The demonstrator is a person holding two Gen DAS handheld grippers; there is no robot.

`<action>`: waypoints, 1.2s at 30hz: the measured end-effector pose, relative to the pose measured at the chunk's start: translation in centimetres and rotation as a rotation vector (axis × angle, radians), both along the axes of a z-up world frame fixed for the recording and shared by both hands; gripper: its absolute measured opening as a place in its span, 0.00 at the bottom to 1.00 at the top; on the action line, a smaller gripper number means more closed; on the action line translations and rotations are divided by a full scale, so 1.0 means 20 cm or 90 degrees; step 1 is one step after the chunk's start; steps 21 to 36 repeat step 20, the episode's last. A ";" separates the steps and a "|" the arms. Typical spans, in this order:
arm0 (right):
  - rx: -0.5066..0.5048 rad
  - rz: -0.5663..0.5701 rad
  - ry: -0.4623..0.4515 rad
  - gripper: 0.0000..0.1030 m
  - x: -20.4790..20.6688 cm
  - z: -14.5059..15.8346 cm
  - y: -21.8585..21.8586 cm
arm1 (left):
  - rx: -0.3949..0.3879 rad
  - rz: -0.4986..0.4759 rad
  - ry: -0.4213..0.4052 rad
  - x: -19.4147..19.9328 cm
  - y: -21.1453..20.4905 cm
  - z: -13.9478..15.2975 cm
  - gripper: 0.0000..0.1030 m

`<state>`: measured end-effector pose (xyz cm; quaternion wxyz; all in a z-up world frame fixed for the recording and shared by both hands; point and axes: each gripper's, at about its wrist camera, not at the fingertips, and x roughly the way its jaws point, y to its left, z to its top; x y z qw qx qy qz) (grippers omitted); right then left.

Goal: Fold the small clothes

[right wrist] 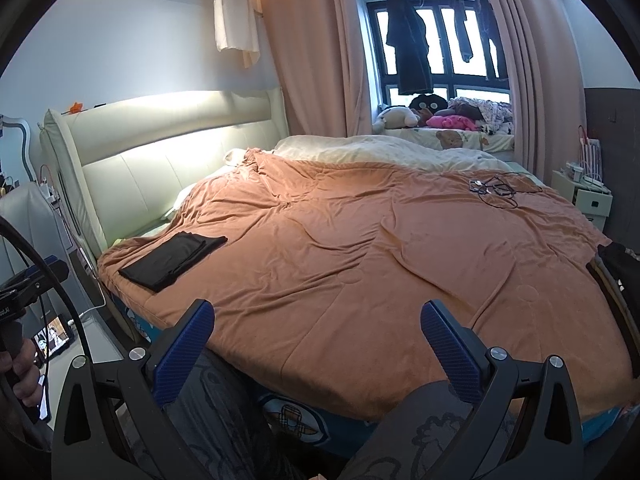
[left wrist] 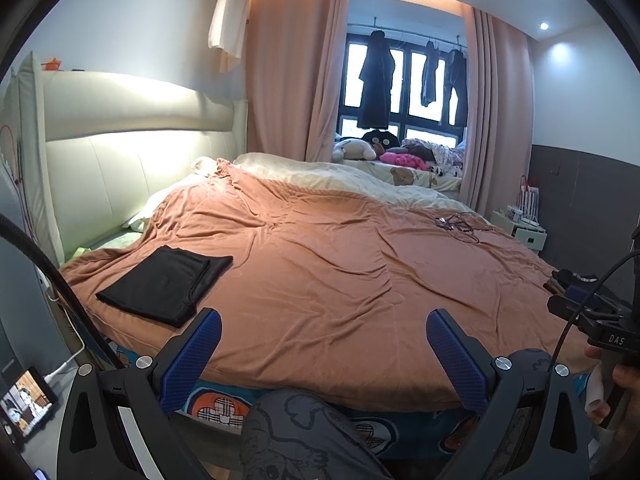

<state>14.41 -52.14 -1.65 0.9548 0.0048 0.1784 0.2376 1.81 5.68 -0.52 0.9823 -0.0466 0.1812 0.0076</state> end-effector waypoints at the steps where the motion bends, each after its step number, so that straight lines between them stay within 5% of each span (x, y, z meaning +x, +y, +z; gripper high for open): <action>1: 0.001 -0.001 0.001 1.00 0.00 0.00 0.00 | 0.001 0.001 -0.002 -0.01 0.00 0.00 1.00; 36: -0.010 0.003 0.003 1.00 -0.02 0.00 0.01 | 0.000 0.008 -0.033 -0.14 0.03 0.01 1.00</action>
